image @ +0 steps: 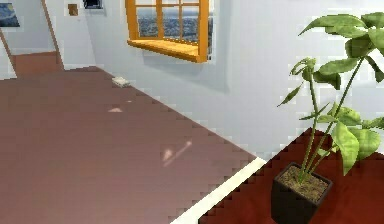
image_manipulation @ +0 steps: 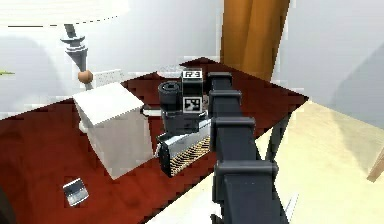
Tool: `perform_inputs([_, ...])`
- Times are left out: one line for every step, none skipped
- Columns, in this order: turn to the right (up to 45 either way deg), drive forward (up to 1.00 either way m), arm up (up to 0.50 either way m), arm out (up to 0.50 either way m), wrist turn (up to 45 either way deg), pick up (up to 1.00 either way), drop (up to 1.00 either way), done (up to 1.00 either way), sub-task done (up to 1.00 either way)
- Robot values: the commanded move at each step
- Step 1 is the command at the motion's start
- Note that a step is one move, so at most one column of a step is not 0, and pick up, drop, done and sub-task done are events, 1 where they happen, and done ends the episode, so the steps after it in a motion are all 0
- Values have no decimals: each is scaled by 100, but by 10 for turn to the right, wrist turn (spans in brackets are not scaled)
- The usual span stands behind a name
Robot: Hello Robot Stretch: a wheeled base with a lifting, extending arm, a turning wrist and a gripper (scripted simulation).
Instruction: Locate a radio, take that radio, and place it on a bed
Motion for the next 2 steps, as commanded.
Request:
perform_inputs([0, 0, -30, 0, 0, 0, 0, 0, 0])
perform_inputs([0, 0, 0, 0, 0, 100, 0, 0, 0])
